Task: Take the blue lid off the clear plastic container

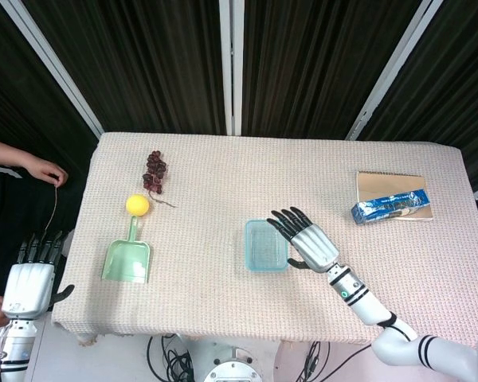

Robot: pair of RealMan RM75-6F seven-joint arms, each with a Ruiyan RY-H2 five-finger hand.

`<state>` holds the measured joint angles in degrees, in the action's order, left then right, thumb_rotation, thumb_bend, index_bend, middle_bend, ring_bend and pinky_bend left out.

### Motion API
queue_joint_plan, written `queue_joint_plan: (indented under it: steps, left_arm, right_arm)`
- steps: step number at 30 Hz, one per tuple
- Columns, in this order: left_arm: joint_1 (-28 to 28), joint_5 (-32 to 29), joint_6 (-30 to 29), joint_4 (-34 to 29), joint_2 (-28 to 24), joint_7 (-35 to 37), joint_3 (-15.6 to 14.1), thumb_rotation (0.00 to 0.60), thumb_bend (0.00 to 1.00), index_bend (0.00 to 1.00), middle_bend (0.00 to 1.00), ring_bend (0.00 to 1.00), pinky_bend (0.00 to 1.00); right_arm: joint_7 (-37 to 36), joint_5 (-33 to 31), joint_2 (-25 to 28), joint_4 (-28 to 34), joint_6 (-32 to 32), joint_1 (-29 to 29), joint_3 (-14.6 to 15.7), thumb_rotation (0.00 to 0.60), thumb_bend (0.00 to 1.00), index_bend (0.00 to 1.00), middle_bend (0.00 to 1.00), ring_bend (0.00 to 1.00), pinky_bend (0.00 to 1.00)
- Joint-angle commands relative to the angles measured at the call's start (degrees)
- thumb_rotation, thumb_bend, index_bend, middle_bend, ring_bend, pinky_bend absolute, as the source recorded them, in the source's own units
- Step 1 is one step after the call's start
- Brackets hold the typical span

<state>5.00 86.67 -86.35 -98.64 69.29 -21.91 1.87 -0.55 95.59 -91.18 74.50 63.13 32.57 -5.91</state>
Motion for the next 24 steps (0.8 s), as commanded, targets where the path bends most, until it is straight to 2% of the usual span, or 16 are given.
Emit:
queue_joint_plan:
  steps: [1, 9, 14, 16, 17, 19, 21, 23, 24]
  left_arm:
    - [0.02, 0.07, 0.02, 0.24, 0.09, 0.26, -0.04, 0.600, 0.04, 0.08, 0.08, 0.00, 0.04]
    - [-0.27, 0.53, -0.43, 0.75, -0.22, 1.23, -0.33, 0.600, 0.04, 0.08, 0.08, 0.00, 0.04]
    - [-0.79, 0.65, -1.22, 1.15, -0.48, 2.24, -0.43, 0.600, 0.04, 0.08, 0.08, 0.00, 0.04]
    - [-0.86, 0.65, -1.30, 1.36, -0.56, 2.71, -0.41, 0.600, 0.04, 0.08, 0.08, 0.00, 0.04]
    - [-0.84, 0.69, -1.28, 1.51, -0.57, 2.98, -0.40, 0.600, 0.04, 0.08, 0.08, 0.00, 0.04]
    - [-0.76, 0.84, -1.20, 1.73, -0.49, 3.22, -0.42, 0.600, 0.04, 0.08, 0.08, 0.00, 0.05]
    - [-0.63, 1.00, -1.02, 1.97, -0.28, 3.28, -0.45, 0.600, 0.04, 0.08, 0.08, 0.00, 0.05]
    - [-0.50, 1.11, -0.78, 2.06, -0.11, 3.20, -0.51, 0.600, 0.04, 0.08, 0.08, 0.00, 0.05]
    - [-0.45, 1.16, -0.71, 2.06, -0.07, 3.13, -0.53, 0.600, 0.04, 0.08, 0.08, 0.00, 0.05]
  right_arm:
    - [0.20, 0.49, -1.64, -0.01, -1.03, 1.77, -0.07, 0.600, 0.00, 0.00, 0.00, 0.00, 0.00]
    - [1.57, -1.38, -7.11, -0.04, -5.13, 7.65, -2.75, 0.600, 0.00, 0.00, 0.00, 0.00, 0.00]
    - [-1.14, -2.41, -4.90, 3.56, -6.52, 9.19, -2.92, 0.600, 0.01, 0.00, 0.00, 0.00, 0.00]
    - [-3.25, -3.71, -2.99, 5.46, -7.95, 9.76, -3.34, 0.600, 0.04, 0.00, 0.03, 0.00, 0.00]
    - [-4.52, -4.79, -1.62, 6.96, -9.33, 10.33, -3.79, 0.600, 0.08, 0.00, 0.06, 0.00, 0.00]
    - [-5.85, -6.61, 0.09, 9.19, -11.45, 11.44, -4.90, 0.600, 0.21, 0.00, 0.13, 0.00, 0.00]
    - [-6.94, -9.00, 1.37, 10.83, -14.58, 13.45, -6.70, 0.600, 0.44, 0.00, 0.17, 0.00, 0.00]
    - [-6.00, -11.64, 1.74, 10.30, -17.90, 16.09, -8.85, 0.600, 0.61, 0.00, 0.19, 0.00, 0.00]
    - [-4.98, -13.16, 1.74, 9.80, -19.63, 17.34, -9.73, 0.600, 0.65, 0.00, 0.20, 0.00, 0.00]
